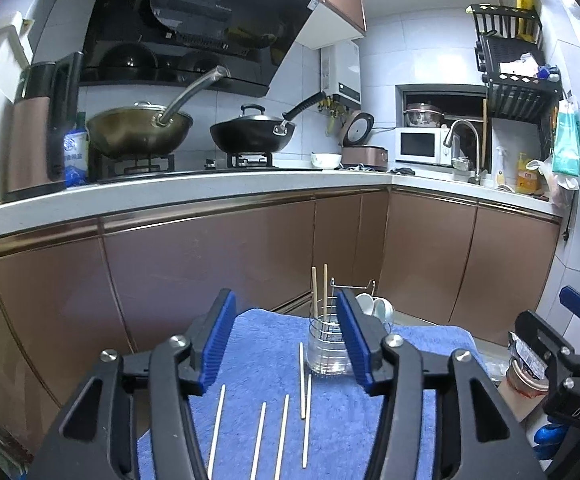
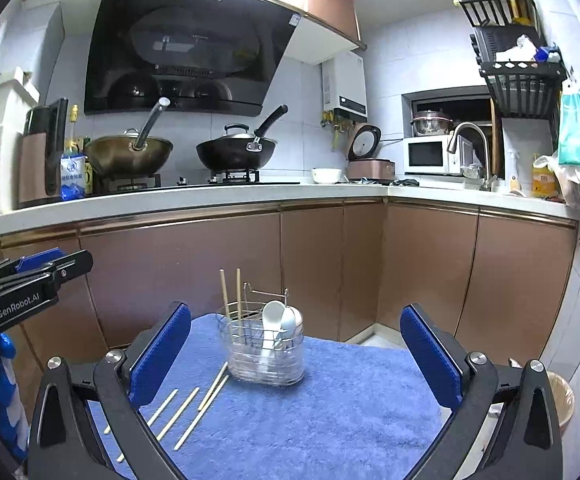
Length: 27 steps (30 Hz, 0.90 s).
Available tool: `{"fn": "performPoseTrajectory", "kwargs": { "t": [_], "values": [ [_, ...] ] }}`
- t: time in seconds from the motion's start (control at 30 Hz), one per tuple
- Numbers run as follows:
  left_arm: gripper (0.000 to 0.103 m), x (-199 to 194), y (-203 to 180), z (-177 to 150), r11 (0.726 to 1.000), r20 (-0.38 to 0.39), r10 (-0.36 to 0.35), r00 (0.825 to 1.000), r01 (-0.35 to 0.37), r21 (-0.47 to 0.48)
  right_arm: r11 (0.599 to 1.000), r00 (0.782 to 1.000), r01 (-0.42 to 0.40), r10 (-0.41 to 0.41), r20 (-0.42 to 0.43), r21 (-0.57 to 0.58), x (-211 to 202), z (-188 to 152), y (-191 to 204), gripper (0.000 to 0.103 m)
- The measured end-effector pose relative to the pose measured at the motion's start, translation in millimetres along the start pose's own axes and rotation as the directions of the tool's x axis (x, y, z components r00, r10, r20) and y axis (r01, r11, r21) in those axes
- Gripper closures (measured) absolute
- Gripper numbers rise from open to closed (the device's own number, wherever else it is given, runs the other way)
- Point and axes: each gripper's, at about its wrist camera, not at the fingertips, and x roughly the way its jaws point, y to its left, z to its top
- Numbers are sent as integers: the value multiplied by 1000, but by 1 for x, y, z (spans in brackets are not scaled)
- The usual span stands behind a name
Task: Organize utensils
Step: 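Open both grippers and lift them away from the holder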
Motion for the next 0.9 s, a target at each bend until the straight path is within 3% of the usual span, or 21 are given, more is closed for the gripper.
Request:
{"fn": "performPoseTrajectory", "kwargs": {
  "t": [0.37,0.9],
  "values": [
    [41,-38,10,-5,999,36,40,999,-40,5,999,1000,-18,18,1,38,-32,-11,5,0],
    [39,-68,15,-8,997,67,68,995,-70,33,998,998,-17,20,-55,53,-54,-24,8,0]
  ]
}}
